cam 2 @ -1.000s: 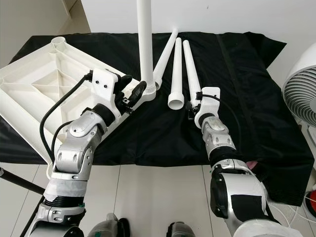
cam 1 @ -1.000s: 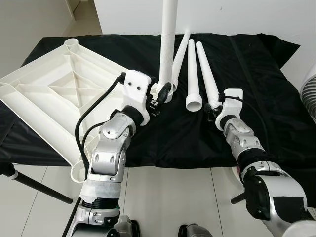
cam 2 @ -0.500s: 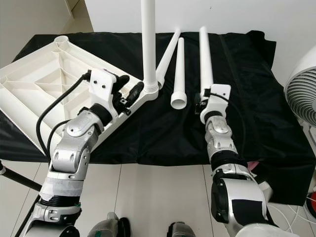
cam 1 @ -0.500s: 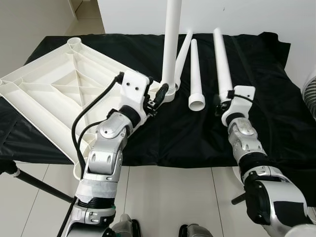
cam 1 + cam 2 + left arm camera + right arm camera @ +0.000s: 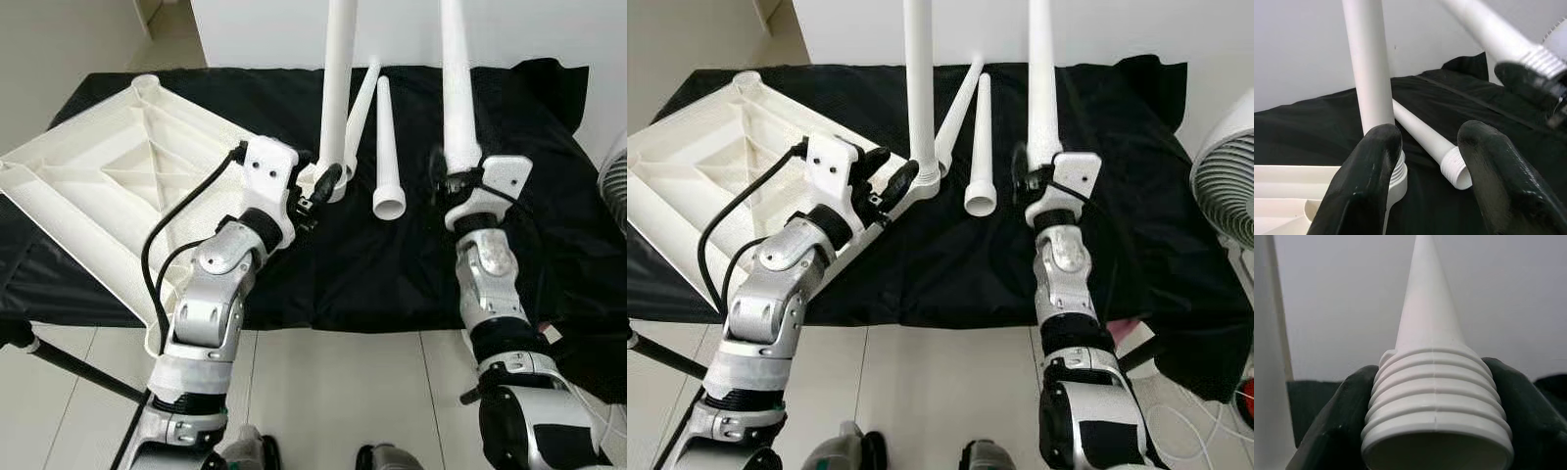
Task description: Building children table
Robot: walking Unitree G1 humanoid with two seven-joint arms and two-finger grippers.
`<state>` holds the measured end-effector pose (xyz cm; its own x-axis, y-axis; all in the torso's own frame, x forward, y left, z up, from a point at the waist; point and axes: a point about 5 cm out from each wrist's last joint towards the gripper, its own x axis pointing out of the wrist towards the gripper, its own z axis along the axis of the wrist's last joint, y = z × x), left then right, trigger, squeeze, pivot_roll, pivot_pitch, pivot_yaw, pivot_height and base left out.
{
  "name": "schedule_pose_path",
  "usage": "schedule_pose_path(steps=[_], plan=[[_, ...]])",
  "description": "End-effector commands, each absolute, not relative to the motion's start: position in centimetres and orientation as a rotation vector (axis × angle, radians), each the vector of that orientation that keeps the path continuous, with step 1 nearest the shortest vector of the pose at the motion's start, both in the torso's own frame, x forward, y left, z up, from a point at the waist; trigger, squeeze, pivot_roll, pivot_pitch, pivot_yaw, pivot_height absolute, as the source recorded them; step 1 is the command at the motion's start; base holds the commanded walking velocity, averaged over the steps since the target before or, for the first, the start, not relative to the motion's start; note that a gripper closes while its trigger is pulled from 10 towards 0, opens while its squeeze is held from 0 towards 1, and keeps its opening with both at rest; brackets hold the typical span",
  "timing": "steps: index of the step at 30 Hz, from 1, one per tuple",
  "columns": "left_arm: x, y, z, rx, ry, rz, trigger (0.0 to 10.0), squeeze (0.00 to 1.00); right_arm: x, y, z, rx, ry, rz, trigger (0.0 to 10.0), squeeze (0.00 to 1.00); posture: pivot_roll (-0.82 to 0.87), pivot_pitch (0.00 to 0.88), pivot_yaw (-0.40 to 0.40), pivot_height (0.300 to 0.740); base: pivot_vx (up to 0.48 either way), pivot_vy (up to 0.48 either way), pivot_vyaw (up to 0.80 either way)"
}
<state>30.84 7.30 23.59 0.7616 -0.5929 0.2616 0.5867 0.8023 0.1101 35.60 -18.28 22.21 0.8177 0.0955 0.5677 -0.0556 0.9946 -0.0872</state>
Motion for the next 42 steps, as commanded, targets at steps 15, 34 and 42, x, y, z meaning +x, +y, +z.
schedule_pose_path(steps=[15,34,42], plan=[[30.2,7.9,26.3,-0.043,-0.289,-0.835,10.0,1.0,33.5,-14.6,27.7,-0.132,-0.893,0.247,10.0,0.0,-0.08,0.058,0.103,0.74,0.0,0.0,0.0],[30.8,9.6,28.5,-0.165,-0.253,-0.872,10.0,0.0,31.4,-11.2,30.3,-0.223,-1.048,0.439,10.0,0.0,-0.08,0.072,0.121,0.74,0.0,0.0,0.0],[31.2,10.8,29.5,-0.205,-0.261,-0.873,10.0,0.0,30.8,-10.8,29.9,-0.28,-1.047,0.505,10.0,0.0,-0.08,0.072,0.122,0.74,0.0,0.0,0.0]])
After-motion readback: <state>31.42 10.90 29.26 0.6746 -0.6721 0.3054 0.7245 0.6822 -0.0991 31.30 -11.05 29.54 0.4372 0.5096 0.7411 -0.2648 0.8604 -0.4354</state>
